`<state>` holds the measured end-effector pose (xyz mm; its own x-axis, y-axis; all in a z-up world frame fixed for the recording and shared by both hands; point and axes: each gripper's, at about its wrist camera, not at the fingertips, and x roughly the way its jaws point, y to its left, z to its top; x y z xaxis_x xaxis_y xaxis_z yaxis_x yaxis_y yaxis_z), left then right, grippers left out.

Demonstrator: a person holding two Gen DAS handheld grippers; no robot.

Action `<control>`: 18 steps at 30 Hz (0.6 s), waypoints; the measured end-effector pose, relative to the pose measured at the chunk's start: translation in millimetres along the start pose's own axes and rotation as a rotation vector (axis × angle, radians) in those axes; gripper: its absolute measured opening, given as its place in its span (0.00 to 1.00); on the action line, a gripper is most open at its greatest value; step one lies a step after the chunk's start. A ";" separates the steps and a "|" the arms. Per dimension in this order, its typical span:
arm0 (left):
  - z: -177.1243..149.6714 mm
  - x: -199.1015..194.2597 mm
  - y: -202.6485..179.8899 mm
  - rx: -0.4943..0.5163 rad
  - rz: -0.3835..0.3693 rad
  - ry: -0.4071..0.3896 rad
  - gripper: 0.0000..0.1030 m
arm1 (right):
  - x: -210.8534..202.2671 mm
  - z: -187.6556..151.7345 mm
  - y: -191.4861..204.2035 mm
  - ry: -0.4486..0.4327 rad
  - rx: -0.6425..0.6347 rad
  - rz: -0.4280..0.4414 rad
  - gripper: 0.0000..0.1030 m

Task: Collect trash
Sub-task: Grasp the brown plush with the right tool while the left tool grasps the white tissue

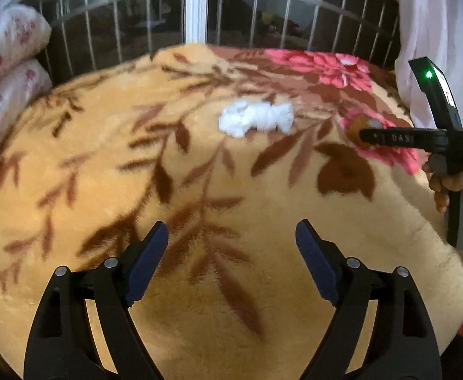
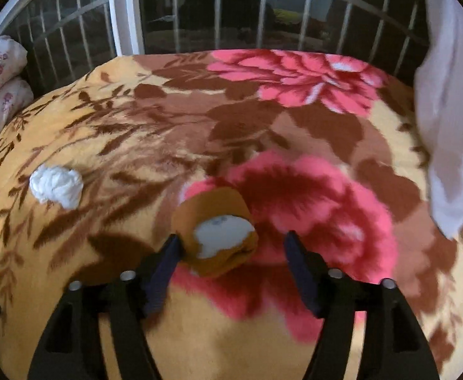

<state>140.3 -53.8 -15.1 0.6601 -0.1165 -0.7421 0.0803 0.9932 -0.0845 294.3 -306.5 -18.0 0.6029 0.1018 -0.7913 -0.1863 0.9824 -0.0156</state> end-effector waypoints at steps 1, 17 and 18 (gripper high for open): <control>-1.6 3.9 1.4 -0.008 -0.012 0.015 0.78 | 5.5 0.9 2.1 0.007 0.003 0.011 0.69; -7.5 13.8 7.4 -0.043 -0.033 0.037 0.78 | -21.5 -19.6 34.5 -0.118 -0.028 -0.055 0.22; -7.7 13.9 8.4 -0.049 -0.035 0.040 0.78 | -32.2 -25.4 35.9 -0.136 -0.010 -0.033 0.22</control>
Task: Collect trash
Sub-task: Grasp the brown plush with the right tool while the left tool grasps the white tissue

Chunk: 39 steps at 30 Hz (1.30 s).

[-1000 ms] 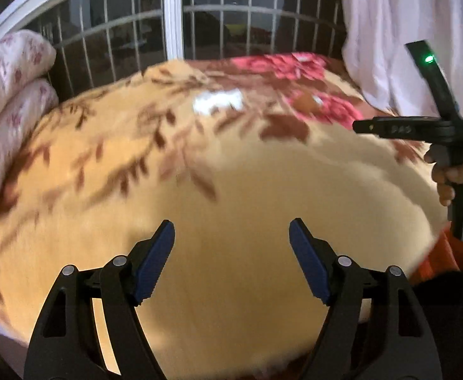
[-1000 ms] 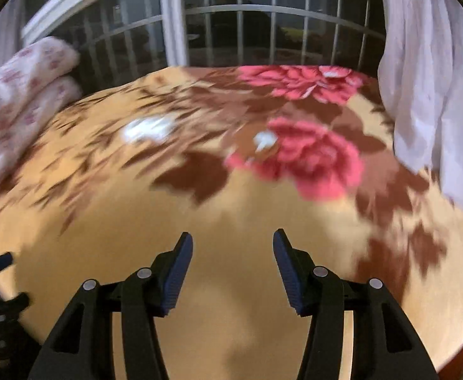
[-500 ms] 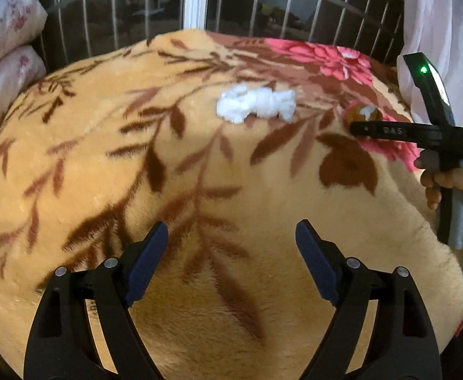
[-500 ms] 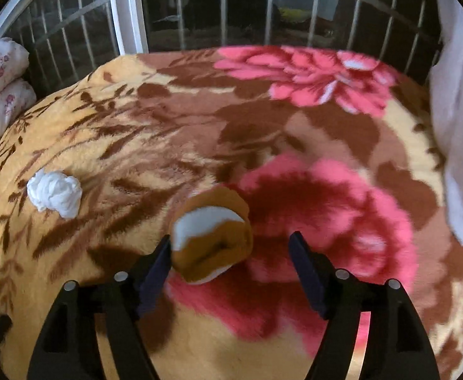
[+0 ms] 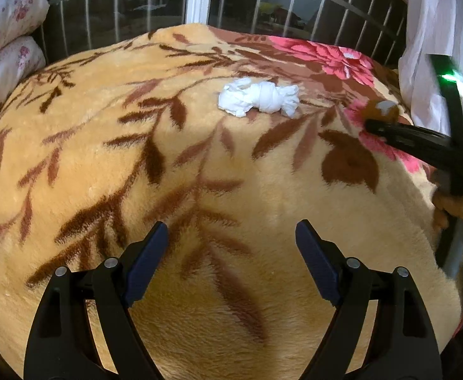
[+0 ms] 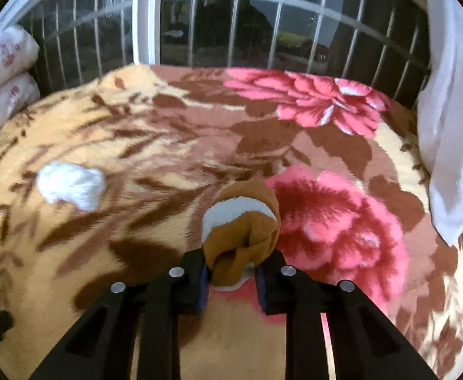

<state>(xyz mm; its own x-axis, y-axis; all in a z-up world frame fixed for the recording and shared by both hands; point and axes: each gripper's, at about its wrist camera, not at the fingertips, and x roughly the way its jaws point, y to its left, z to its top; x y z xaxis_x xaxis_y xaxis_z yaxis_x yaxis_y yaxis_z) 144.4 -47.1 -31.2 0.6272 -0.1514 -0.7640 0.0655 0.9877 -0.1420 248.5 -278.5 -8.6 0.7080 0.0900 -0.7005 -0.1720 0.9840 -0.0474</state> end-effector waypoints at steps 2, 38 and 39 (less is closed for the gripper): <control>0.1 -0.6 2.4 -0.012 -0.005 -0.003 0.78 | -17.6 -8.6 0.1 -0.028 0.042 0.045 0.22; 117.7 93.6 -49.6 0.657 -0.088 0.050 0.68 | -34.5 -59.9 -39.0 0.015 0.341 0.269 0.23; 117.0 99.1 -48.8 0.653 -0.091 0.073 0.57 | -33.5 -59.7 -39.3 0.019 0.343 0.268 0.23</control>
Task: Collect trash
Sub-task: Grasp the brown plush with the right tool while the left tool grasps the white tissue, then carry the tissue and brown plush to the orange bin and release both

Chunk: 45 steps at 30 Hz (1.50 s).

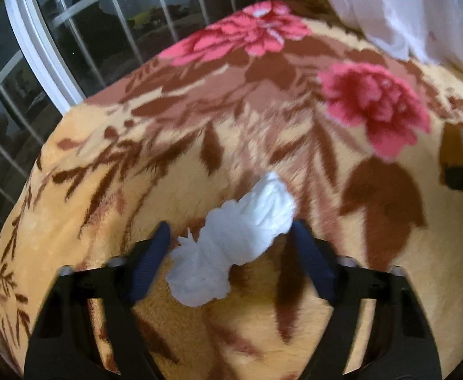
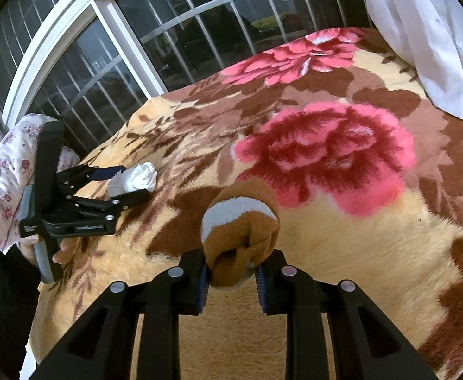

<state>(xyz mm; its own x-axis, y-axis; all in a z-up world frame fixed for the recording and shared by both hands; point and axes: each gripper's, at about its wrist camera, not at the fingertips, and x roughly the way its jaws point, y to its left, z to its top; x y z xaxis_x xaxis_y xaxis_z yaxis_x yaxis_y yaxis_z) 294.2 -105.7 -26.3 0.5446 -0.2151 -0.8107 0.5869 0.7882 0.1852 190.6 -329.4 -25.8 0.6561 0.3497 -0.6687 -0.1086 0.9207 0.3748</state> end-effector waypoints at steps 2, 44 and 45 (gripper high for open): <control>-0.7 1.4 2.6 -0.044 -0.023 -0.002 0.44 | 1.7 0.7 -0.9 0.006 0.004 0.000 0.23; -237.0 -228.6 -233.5 -0.501 0.180 -0.039 0.35 | -196.1 -227.4 82.6 0.019 -0.325 0.034 0.24; -243.4 -227.1 -237.5 -0.493 0.174 -0.025 0.35 | -196.9 -238.1 83.1 0.050 -0.325 0.042 0.24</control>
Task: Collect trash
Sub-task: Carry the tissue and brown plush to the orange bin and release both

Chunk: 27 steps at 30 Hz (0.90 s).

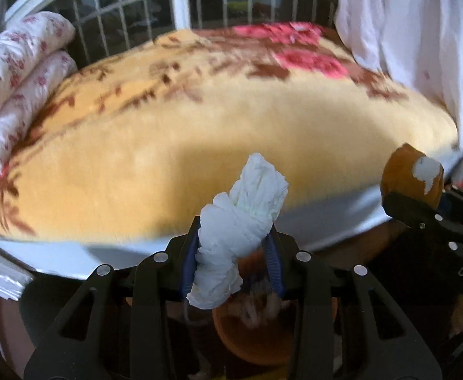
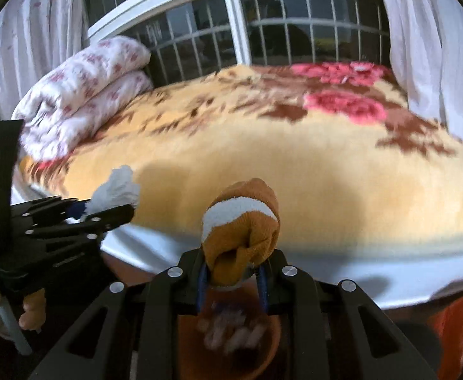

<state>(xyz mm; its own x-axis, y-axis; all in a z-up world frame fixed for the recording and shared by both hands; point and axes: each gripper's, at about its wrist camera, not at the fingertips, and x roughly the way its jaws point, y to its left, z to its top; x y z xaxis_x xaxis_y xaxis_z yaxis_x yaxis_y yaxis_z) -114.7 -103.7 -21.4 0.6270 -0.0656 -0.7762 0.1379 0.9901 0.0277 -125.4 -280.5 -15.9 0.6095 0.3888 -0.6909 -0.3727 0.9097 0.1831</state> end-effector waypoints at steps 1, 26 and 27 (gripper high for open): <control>-9.0 2.4 -1.1 0.007 -0.002 0.019 0.35 | 0.9 -7.8 3.3 0.021 -0.003 0.004 0.24; -94.5 151.5 0.0 -0.034 -0.051 0.540 0.36 | 137.6 -82.6 14.1 0.535 -0.054 -0.070 0.28; -95.0 151.9 -0.8 -0.032 -0.057 0.544 0.38 | 139.0 -83.4 13.7 0.539 -0.052 -0.071 0.30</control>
<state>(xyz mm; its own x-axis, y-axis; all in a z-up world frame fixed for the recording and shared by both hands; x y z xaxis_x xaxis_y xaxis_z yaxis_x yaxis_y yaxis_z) -92.4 -102.7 -199.2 0.1308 -0.0535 -0.9900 0.1312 0.9907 -0.0362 -104.2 -226.2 -167.8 0.1943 0.1843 -0.9635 -0.3858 0.9174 0.0977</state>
